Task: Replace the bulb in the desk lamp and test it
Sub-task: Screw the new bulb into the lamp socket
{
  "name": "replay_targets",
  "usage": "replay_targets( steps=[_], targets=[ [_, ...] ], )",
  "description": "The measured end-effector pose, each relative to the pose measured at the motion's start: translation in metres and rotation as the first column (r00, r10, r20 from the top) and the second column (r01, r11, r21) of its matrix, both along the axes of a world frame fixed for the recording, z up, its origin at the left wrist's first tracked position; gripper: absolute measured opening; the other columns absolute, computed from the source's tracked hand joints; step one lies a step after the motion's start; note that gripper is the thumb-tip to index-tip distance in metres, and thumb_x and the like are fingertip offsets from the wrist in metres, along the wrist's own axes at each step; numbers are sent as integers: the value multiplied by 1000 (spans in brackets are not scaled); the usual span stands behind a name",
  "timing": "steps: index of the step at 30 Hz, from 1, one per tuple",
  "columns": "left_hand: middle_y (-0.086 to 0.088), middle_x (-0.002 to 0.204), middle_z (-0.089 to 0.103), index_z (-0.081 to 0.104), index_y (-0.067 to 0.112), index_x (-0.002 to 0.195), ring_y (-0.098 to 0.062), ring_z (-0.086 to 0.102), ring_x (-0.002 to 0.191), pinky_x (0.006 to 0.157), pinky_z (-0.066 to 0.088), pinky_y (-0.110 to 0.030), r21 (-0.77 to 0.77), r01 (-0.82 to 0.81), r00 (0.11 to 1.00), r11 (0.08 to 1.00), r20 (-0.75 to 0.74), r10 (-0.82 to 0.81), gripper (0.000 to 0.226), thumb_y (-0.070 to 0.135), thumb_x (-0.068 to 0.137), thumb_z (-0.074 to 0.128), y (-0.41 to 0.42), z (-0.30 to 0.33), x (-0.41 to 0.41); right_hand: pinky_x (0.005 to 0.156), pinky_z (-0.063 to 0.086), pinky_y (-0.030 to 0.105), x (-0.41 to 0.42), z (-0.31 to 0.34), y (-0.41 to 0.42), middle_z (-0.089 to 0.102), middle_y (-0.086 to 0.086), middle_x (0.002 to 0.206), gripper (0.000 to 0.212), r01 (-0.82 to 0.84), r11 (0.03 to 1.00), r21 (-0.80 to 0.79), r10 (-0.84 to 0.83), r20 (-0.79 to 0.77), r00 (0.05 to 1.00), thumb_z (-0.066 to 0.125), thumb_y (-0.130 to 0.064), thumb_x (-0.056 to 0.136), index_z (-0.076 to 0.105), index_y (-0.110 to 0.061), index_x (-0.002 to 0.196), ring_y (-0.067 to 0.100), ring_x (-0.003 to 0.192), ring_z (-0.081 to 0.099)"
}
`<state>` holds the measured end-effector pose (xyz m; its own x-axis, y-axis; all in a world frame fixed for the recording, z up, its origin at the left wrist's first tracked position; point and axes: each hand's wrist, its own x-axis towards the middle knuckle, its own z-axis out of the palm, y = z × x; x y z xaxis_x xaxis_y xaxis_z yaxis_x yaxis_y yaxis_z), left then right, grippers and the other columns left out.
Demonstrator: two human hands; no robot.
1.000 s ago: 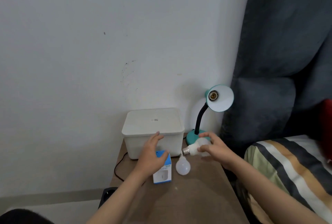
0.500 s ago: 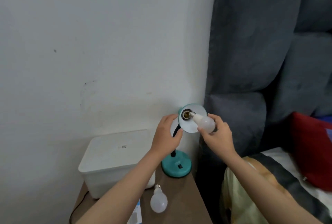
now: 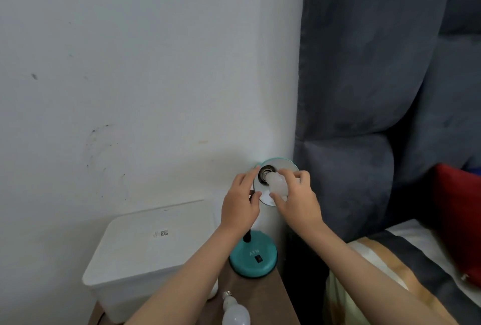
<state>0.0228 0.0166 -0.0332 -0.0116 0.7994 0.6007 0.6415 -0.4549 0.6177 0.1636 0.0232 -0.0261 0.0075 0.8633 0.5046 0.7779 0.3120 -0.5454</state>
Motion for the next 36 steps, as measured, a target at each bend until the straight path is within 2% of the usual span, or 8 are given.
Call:
replay_targets(
  steps=[7, 13, 18, 23, 26, 29, 33, 36],
  targets=[
    [1, 107, 55, 45, 30, 134, -13, 65, 79, 76, 54, -31, 27, 20, 1000, 999, 7, -21, 57, 5, 84, 61, 5, -3, -5, 71, 51, 35, -3, 0, 4, 38, 10, 130, 54, -37, 999, 9, 38, -18, 999, 66, -20, 81, 43, -23, 129, 33, 84, 62],
    [6, 101, 52, 48, 31, 132, -11, 65, 79, 76, 52, -27, 2, 31, 999, 1000, 15, -31, 56, 6, 84, 61, 5, -3, -2, 70, 44, 27, 1, 5, 9, 64, 17, 107, 57, 71, 994, -77, -91, -293, 952, 72, -39, 76, 52, -5, 117, 30, 95, 61],
    [4, 104, 54, 49, 30, 131, -10, 65, 79, 74, 52, -26, 0, 37, 999, 999, 14, -37, 55, 6, 84, 62, 4, -2, -3, 72, 40, 27, -7, 1, 1, 52, 16, 115, 60, 2, 1000, 18, 2, -206, 978, 71, -28, 78, 43, -11, 129, 31, 97, 57],
    [3, 105, 55, 49, 30, 131, -12, 65, 80, 75, 53, -28, 0, 39, 999, 999, 15, -39, 54, 6, 84, 62, 4, -3, -2, 70, 47, 29, -4, 4, 4, 67, 16, 95, 53, 81, 997, -18, -83, -284, 955, 68, -43, 80, 55, -9, 119, 29, 89, 64],
    [1, 105, 55, 49, 29, 130, -14, 66, 80, 76, 54, -32, 4, 36, 999, 999, 23, -36, 54, 5, 83, 62, 5, -3, 0, 75, 46, 30, -10, 3, 1, 53, 17, 118, 54, 64, 998, 24, -56, -246, 968, 68, -35, 81, 51, -8, 126, 32, 94, 61],
    [1, 105, 56, 49, 30, 130, -13, 66, 81, 76, 54, -31, -3, 31, 999, 1000, 32, -31, 54, 5, 83, 61, 5, -3, 0, 74, 49, 29, -10, -1, -1, 47, 13, 115, 56, -24, 997, 68, 37, -198, 979, 70, -25, 79, 48, -22, 131, 29, 80, 63],
    [2, 104, 55, 49, 30, 130, -15, 66, 80, 75, 53, -30, -14, 30, 999, 999, 29, -30, 54, 4, 83, 61, 6, -3, -1, 71, 42, 26, -5, 1, 4, 64, 19, 103, 49, 101, 995, 4, -96, -280, 955, 66, -37, 83, 55, -5, 119, 32, 90, 63],
    [2, 106, 56, 49, 29, 130, -16, 65, 80, 76, 54, -33, -13, 34, 999, 999, 29, -33, 54, 4, 83, 61, 5, -3, 0, 70, 41, 27, -9, 1, 1, 52, 13, 112, 52, 90, 996, 11, -84, -266, 960, 64, -36, 85, 49, -5, 123, 29, 88, 57]
  ],
)
